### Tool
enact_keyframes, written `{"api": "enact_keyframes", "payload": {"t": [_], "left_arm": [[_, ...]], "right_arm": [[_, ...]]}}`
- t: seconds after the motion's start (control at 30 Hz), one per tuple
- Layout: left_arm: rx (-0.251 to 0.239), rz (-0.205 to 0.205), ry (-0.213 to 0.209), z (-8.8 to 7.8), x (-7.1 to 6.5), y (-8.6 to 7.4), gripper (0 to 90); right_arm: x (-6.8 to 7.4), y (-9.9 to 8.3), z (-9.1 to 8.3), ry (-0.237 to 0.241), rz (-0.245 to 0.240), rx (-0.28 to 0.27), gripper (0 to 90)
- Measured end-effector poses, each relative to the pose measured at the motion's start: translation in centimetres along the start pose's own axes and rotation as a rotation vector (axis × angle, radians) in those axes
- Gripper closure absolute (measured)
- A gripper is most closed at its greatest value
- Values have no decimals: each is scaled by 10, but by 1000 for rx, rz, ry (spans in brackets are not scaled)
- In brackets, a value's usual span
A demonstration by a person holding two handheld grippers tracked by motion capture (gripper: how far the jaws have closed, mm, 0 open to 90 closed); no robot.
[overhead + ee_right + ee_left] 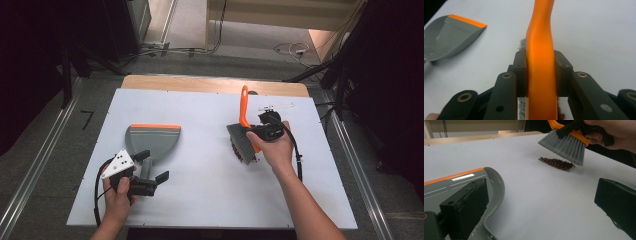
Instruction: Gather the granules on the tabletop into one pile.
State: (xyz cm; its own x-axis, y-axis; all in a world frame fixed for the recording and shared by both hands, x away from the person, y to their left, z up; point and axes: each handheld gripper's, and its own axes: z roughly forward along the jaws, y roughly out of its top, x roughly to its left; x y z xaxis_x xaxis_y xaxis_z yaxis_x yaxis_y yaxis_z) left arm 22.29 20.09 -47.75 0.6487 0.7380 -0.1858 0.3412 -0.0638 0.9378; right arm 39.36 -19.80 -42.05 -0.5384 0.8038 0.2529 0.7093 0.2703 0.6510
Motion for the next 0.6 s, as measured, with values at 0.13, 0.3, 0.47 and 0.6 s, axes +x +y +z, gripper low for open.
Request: {"api": "enact_keyframes", "payload": {"t": [0.13, 0.3, 0.47, 0.6], "left_arm": [[0, 0, 0, 0, 0, 0, 0], [0, -1, 0, 1, 0, 0, 0], [1, 0, 1, 2, -1, 0, 0], [1, 0, 2, 1, -1, 0, 0]], "right_arm": [[-11, 0, -13, -92, -16, 8, 675], [-24, -8, -13, -242, -55, 49, 676], [-21, -15, 0, -330, -92, 81, 676], [-14, -16, 10, -351, -111, 87, 677]]}}
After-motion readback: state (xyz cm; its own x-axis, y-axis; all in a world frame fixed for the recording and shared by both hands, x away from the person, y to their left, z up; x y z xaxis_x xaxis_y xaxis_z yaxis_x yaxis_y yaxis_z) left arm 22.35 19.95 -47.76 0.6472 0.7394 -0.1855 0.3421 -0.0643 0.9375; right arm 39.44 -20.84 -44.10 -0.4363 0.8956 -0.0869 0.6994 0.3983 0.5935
